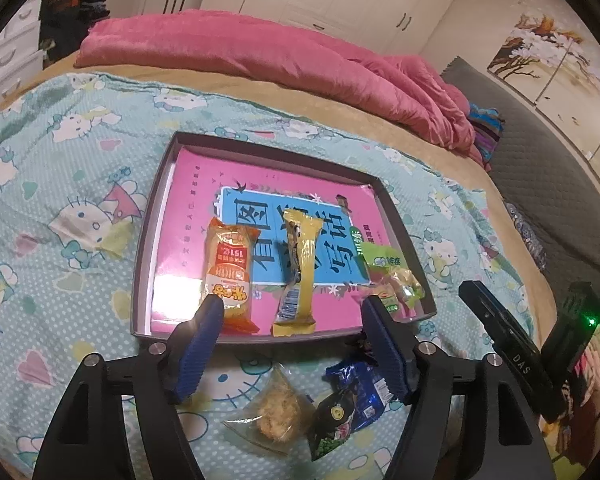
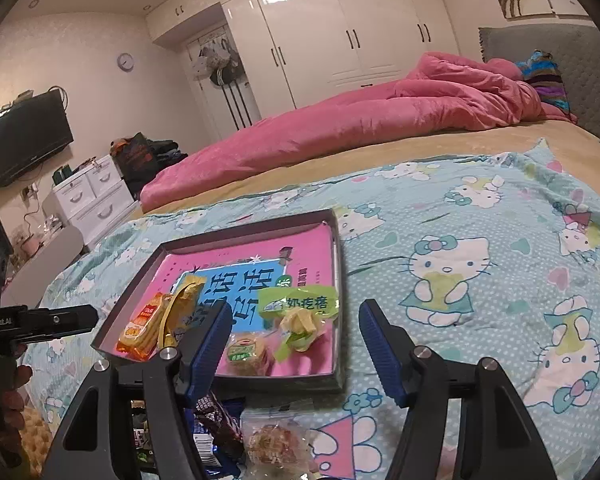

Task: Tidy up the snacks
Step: 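Move both open tools back toward the remaining snacks beside the tray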

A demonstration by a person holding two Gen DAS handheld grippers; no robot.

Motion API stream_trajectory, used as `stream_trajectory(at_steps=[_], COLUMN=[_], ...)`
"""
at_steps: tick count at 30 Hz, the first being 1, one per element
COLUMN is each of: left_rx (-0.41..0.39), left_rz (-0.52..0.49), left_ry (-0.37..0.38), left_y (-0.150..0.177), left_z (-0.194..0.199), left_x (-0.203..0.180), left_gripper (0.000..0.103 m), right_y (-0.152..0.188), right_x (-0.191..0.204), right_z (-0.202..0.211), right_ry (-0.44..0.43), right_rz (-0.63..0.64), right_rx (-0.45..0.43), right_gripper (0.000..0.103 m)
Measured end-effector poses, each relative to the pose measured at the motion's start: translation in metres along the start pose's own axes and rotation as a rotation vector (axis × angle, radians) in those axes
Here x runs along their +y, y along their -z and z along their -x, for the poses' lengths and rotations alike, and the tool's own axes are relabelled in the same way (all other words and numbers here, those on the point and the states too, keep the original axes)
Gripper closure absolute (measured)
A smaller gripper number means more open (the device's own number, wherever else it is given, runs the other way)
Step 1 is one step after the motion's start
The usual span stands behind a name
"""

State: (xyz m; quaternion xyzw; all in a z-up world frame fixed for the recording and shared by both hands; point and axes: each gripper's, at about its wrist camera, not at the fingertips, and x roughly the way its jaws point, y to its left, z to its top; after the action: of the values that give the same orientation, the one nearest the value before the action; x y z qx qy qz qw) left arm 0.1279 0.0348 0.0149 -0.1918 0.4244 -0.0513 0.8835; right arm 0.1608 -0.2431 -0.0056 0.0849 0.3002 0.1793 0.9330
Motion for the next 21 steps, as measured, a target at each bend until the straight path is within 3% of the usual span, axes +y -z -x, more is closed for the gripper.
stream_trajectory(at_steps=[21], left_rx=[0.008], left_rz=[0.005], left_ry=[-0.011], left_y=[0.004], left_z=[0.011], left_x=[0.011], left_gripper=[0.028], right_y=[0.007], right_x=[0.016], right_z=[0.006], right_ry=[-0.031], right_rz=[0.061], right_rx=[0.012], right_gripper=[0.036])
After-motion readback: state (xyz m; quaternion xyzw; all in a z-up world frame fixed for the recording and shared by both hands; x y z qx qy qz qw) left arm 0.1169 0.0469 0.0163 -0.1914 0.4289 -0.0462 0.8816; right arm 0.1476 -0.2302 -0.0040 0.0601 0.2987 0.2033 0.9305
